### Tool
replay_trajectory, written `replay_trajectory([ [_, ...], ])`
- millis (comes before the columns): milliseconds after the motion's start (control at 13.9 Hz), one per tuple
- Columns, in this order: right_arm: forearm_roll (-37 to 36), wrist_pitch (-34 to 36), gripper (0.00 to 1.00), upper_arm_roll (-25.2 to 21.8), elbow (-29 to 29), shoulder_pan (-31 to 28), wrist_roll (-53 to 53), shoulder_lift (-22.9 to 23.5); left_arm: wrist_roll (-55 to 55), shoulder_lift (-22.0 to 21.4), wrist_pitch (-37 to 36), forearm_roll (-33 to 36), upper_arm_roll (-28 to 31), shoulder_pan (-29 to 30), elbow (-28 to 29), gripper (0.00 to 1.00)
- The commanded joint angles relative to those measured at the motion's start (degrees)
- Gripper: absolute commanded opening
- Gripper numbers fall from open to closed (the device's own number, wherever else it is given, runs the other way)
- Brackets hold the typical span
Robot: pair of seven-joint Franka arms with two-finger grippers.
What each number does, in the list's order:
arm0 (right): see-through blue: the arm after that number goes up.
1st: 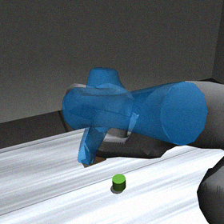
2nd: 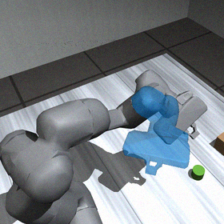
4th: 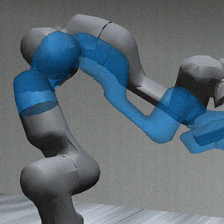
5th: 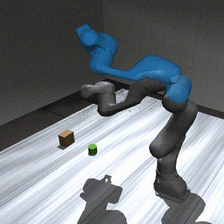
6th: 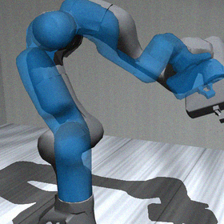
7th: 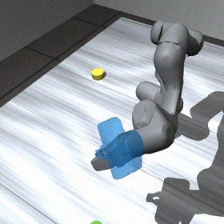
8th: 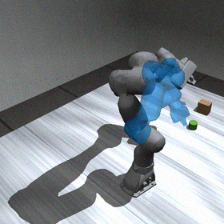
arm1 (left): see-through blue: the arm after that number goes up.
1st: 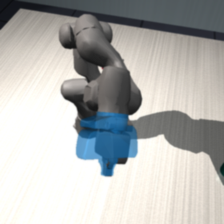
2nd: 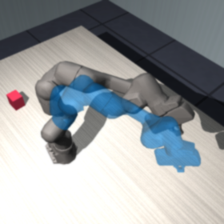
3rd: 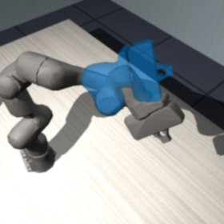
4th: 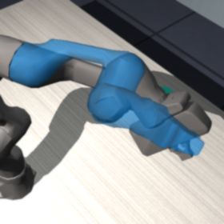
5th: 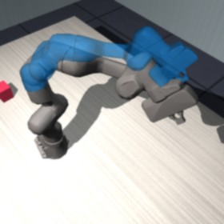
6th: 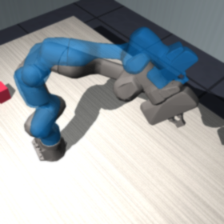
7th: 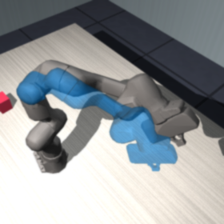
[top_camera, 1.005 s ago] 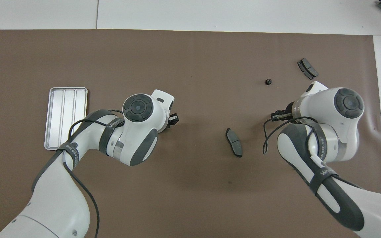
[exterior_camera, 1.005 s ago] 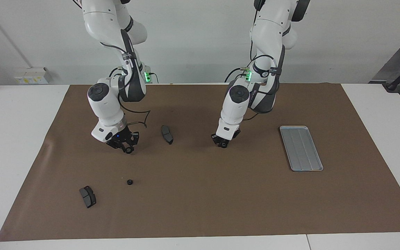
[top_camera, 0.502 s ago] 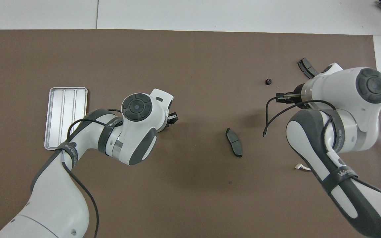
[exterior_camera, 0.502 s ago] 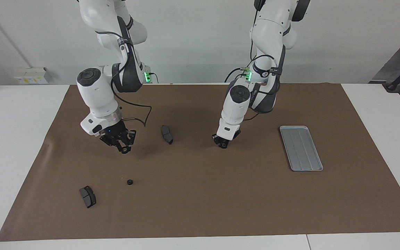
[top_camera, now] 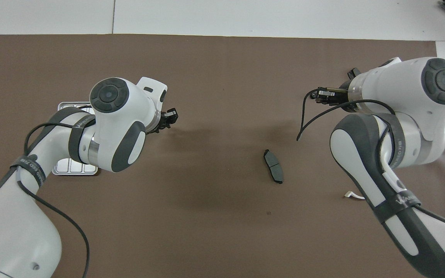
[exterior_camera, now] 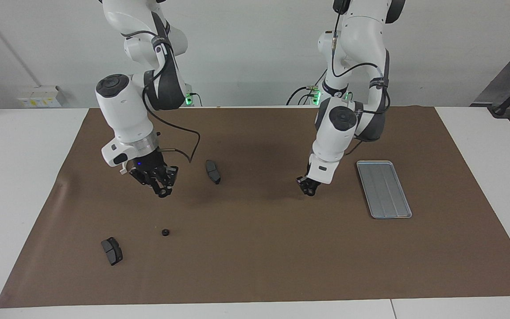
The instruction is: Pick bearing gear from pile to tray
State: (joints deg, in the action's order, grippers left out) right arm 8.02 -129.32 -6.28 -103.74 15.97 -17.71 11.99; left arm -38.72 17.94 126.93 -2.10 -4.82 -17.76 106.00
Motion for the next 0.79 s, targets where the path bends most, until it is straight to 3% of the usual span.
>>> replay_trajectory([
  [0,4.44,-1.88,0.00,0.31,4.42,3.44,-4.86,3.82,8.80,-3.34,-4.93,0.61,-0.45,4.13,0.87,0.09],
  [287,7.08,-9.88,0.00,0.31,6.43,8.81,-14.35,8.21,21.81,-3.97,-6.08,0.61,-0.36,8.96,1.40,0.09],
  [718,10.26,-13.85,0.00,0.48,15.49,16.36,-21.56,17.88,40.28,-4.49,-5.04,0.61,-0.36,16.35,3.50,0.09],
])
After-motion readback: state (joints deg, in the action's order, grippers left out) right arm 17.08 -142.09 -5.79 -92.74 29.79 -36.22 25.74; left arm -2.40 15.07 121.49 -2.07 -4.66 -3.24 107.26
